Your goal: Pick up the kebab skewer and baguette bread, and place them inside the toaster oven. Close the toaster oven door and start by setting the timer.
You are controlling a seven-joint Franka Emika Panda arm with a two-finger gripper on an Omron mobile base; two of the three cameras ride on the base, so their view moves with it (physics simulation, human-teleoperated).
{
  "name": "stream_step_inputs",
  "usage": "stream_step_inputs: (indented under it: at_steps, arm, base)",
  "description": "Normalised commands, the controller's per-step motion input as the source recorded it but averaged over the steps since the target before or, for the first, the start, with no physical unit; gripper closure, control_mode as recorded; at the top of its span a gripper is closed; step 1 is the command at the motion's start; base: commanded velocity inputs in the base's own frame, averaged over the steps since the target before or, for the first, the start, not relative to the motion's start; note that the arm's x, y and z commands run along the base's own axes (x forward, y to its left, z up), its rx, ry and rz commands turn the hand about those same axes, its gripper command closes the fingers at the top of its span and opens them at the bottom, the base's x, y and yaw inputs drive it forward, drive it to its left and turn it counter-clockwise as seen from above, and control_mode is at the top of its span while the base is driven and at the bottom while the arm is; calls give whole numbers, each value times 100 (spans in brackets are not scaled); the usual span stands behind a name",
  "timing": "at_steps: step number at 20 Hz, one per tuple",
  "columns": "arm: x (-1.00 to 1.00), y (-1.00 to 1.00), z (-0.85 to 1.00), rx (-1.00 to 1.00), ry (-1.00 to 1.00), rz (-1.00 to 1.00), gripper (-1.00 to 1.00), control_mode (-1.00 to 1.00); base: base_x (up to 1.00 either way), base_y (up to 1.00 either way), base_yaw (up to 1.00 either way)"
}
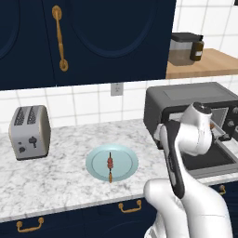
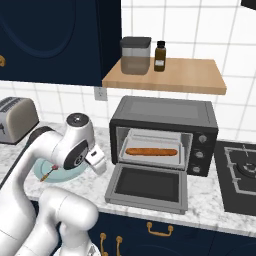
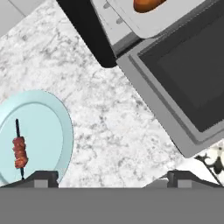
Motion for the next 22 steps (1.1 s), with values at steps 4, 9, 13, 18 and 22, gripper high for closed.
stream_step_inputs:
  at_steps: [4, 9, 13, 18, 22]
  arm:
    - [1, 100, -39, -26, 6, 29, -100, -100]
    - [30, 94, -32, -24, 7, 17, -100, -100]
    - [41, 38, -18, -13, 1, 8, -100, -100]
    - [44, 24, -2, 1, 15, 0, -100, -100]
    - [18, 43, 1, 0, 32, 0, -100, -100]
  base:
    - [0, 0, 0]
    - [0, 0, 0]
    - [0, 0, 0]
    - [0, 0, 0]
    - [0, 0, 0]
